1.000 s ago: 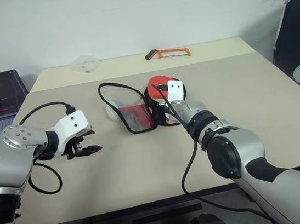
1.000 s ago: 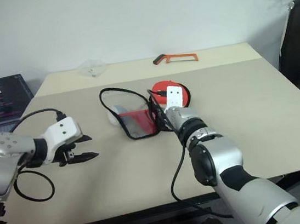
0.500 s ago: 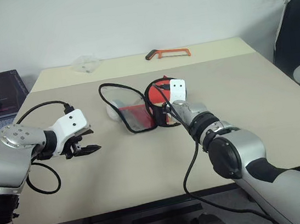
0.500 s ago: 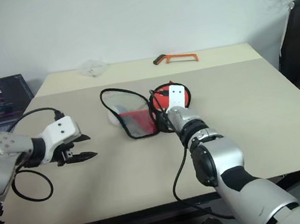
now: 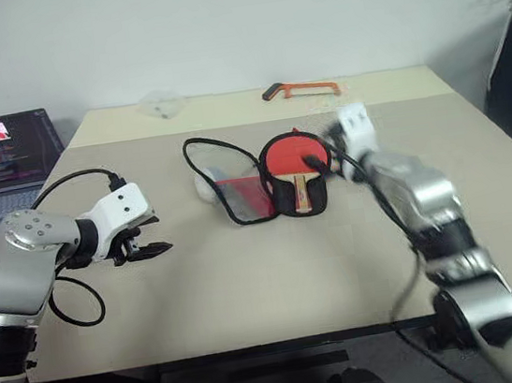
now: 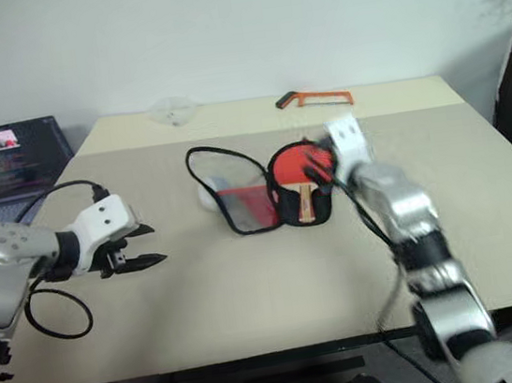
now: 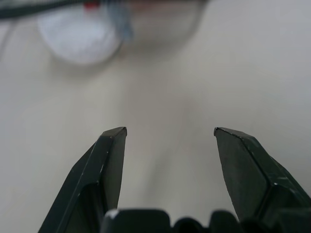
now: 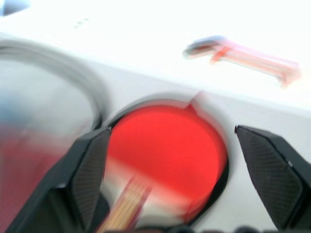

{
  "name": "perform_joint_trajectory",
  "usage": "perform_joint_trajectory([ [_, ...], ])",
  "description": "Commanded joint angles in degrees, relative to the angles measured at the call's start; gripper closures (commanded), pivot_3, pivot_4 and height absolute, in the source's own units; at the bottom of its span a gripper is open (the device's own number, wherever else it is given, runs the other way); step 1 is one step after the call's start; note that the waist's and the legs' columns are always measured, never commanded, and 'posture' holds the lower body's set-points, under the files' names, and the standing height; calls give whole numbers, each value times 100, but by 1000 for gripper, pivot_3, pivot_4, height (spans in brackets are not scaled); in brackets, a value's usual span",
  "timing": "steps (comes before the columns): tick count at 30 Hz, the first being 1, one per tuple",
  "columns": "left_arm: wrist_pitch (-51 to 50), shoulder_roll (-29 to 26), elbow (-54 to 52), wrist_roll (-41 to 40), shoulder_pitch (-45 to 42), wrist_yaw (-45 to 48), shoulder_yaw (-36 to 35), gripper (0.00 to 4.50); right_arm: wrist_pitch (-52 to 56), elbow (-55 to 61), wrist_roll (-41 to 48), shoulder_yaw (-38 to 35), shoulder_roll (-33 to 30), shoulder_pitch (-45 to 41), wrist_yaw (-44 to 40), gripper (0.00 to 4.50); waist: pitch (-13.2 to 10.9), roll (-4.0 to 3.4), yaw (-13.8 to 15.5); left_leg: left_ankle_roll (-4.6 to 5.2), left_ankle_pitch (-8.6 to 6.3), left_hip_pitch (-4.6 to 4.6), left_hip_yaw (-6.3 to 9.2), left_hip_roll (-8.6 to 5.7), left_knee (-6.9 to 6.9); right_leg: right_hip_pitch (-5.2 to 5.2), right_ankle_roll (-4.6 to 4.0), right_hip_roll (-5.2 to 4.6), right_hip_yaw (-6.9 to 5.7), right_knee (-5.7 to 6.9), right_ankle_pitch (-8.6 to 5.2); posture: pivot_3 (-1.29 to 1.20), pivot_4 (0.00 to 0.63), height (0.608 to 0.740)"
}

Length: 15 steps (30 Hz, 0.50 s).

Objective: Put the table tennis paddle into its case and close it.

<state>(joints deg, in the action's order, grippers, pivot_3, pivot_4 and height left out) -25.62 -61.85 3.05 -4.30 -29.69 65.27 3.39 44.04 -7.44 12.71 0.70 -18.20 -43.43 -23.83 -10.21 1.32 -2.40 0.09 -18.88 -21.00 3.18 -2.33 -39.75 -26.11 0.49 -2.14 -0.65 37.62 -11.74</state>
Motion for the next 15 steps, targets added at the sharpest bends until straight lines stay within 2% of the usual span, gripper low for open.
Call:
perform_joint_trajectory([
  [1, 323, 172, 206, 177, -315, -87, 140, 1359, -381, 816, 229, -160, -518, 192, -710, 41, -18, -11, 21, 2, 0, 1, -12, -2, -11, 0, 6, -1, 7, 3, 5, 0, 150, 740],
  [5, 804, 587, 903, 522, -817, -311, 464, 1359, -906, 947, 442, -337, -848, 477, -1236, 41, -21, -6, 13, 1, 2, 22, -26, 9, -14, 6, -1, 14, 6, 7, 16, 0, 150, 740],
  [11, 1351, 1227, 1936, 950, -1461, -538, 828, 1359, -1047, 1317, 776, -447, -923, 614, -1599, 41, -20, -4, 35, -4, 12, 35, -19, 23, -18, 18, -19, 32, 7, 22, 27, 0, 150, 740],
  [14, 1597, 1667, 2607, 999, -1750, -663, 884, 1955, -1044, 1452, 791, -427, -898, 624, -1556, 0, -20, -3, 64, -5, 12, 32, -17, 15, -21, 17, -19, 23, 6, 24, 29, 0, 150, 740],
  [15, 1736, 1787, 2847, 1048, -1829, -732, 899, 2306, -1016, 1524, 807, -414, -901, 638, -1569, 0, -19, -3, 68, -5, 12, 29, -15, 12, -22, 16, -17, 19, 4, 23, 30, 0, 150, 740],
])
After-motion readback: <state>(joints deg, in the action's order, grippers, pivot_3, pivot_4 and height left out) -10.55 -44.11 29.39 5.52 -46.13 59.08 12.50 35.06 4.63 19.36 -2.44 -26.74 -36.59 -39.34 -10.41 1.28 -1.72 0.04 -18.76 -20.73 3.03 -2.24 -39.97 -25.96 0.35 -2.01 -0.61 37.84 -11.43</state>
